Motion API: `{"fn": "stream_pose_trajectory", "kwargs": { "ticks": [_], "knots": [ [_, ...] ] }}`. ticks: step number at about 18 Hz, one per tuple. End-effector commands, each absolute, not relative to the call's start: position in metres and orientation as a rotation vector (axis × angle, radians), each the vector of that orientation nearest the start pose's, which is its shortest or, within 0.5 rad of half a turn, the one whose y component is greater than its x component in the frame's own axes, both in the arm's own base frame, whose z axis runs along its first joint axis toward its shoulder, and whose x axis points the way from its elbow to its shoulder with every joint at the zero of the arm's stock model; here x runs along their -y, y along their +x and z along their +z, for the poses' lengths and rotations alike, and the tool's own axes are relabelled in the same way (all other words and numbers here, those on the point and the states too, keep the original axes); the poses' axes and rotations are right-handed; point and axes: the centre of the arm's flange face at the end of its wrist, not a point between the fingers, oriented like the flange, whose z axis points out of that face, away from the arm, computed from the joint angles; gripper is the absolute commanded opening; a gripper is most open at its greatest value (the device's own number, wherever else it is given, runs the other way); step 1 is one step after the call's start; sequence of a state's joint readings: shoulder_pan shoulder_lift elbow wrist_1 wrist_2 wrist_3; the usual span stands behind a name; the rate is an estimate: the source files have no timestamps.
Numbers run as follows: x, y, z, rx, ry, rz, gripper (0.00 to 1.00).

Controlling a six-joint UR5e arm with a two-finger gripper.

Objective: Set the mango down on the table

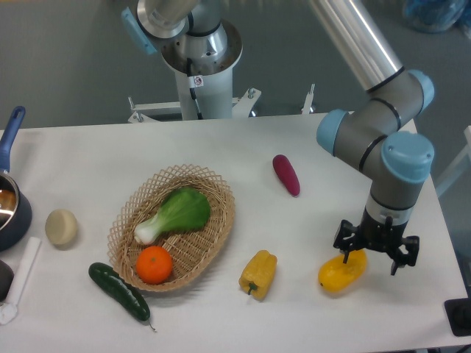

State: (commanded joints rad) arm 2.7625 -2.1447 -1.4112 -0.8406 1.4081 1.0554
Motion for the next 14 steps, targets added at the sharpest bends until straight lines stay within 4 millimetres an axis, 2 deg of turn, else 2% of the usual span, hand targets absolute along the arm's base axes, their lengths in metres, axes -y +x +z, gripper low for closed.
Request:
{"fn": "stream_pose_trajectory", "kwargs": {
  "ticks": [2,4,5,7,9,14],
  "knots": [
    [-0.382,-0.61,0.326,0.19,-2.843,0.37,1.0],
    [-0.351,-0.61,0.362,0.197,-2.835,0.44,1.0],
    [-0.342,-0.608,0.37,0.15,-2.843,0.461,1.0],
    [-0.322,-0.601,0.366,0.003,-2.882,0.461,1.0],
    [-0.292,-0.598,0.375,-0.105,-2.902,0.494,1.0],
    [-0.24,-0.589,0.382,-0.319,-2.928,0.527,1.0]
  ]
}}
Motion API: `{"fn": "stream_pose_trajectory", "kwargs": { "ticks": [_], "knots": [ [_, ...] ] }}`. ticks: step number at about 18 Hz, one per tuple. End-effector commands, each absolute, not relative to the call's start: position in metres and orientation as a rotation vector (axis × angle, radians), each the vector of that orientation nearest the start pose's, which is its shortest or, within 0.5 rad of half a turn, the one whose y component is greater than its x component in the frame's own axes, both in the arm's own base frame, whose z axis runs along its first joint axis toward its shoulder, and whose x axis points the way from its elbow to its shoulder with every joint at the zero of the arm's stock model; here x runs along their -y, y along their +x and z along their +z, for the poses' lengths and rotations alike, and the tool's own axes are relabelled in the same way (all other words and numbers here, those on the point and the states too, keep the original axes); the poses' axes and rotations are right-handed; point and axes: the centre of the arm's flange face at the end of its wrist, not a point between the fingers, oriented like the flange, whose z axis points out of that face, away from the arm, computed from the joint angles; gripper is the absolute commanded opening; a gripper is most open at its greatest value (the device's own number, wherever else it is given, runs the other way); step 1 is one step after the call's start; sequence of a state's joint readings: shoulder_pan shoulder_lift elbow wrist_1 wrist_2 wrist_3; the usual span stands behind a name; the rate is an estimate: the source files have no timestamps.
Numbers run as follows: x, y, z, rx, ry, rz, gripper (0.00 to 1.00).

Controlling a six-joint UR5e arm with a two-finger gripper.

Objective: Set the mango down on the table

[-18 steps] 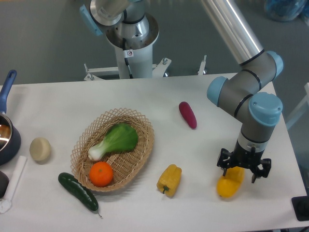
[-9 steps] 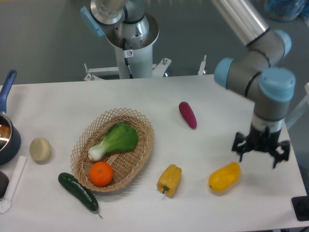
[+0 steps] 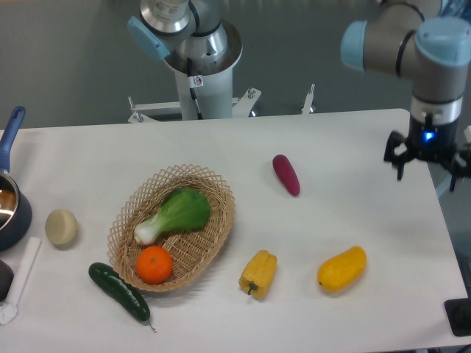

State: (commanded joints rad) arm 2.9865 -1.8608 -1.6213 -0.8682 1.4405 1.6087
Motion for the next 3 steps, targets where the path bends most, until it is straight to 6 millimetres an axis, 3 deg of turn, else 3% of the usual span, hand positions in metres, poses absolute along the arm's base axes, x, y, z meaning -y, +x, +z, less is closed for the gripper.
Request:
{"fn": "stream_pose_trajectory", "kwargs": {
  "ticks": [3],
  "knots": [
    [-0.2335,-0.5875,0.3848,-0.359,-2.926,0.537,1.0]
  ]
}}
